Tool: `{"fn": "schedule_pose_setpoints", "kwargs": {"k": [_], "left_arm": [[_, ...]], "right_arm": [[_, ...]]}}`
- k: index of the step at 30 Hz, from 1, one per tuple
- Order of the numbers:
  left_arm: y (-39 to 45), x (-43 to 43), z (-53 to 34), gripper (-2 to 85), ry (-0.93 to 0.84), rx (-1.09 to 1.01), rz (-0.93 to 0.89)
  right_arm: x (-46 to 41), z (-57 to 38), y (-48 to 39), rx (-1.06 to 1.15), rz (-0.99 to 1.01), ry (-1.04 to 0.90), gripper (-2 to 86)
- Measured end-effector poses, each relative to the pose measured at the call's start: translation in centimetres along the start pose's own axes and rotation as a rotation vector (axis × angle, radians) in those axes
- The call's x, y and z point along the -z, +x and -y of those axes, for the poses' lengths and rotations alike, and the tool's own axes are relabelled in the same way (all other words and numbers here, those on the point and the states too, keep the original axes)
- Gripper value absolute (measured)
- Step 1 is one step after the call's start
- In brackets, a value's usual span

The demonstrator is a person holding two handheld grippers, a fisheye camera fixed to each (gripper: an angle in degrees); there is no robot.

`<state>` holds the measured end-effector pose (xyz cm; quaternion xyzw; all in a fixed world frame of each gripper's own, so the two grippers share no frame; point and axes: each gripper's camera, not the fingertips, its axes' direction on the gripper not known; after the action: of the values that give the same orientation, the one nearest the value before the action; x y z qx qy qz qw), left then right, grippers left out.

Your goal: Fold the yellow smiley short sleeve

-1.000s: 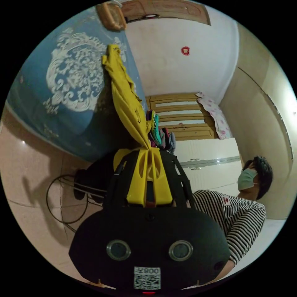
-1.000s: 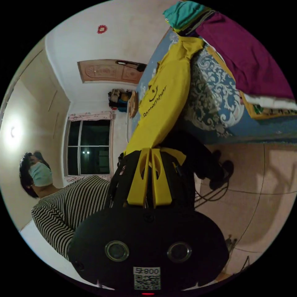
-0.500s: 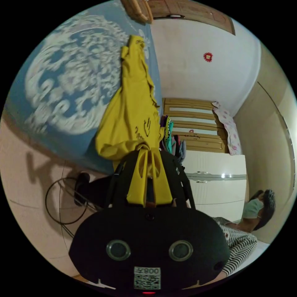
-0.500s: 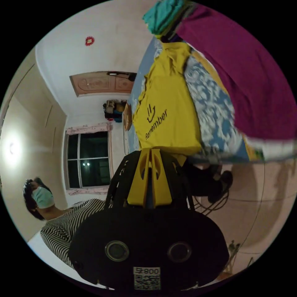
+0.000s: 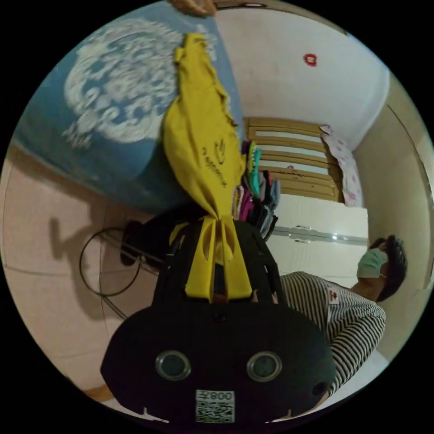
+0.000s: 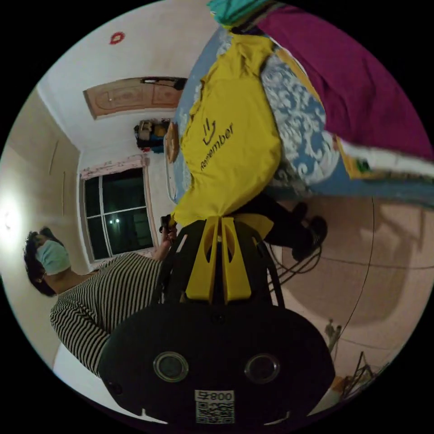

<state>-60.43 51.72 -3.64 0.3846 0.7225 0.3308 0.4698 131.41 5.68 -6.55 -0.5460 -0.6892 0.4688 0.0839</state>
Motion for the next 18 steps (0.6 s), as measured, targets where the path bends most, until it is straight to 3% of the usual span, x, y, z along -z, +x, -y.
{"fn": "schedule_pose_setpoints", "kwargs": {"k": [3, 6, 9, 13, 18], "left_arm": [[-7.6, -0.7, 1.3, 3.4, 0.029, 0.142, -0.011], [-11.1, 0.2, 4.1, 4.9, 0.138, 0.168, 0.024], [-11.7, 1.7, 9.4, 5.7, 0.201, 0.104, 0.174], [-9.7, -0.1, 22.8, 5.6, 0.217, -0.144, 0.34], [-7.9, -10.1, 42.2, 6.7, 0.098, -0.404, 0.467]], "right_arm": [[-3.3, 1.2, 1.5, -0.105, -0.028, -0.083, 0.5], [-3.9, 2.3, 1.7, -0.173, 0.058, 0.016, 0.5], [-2.7, 3.8, -0.5, -0.189, -0.039, 0.133, 0.4], [-2.6, 10.3, -7.1, -0.039, -0.208, 0.247, 0.4], [-8.6, 23.8, -17.3, 0.279, -0.385, 0.208, 0.5]]}}
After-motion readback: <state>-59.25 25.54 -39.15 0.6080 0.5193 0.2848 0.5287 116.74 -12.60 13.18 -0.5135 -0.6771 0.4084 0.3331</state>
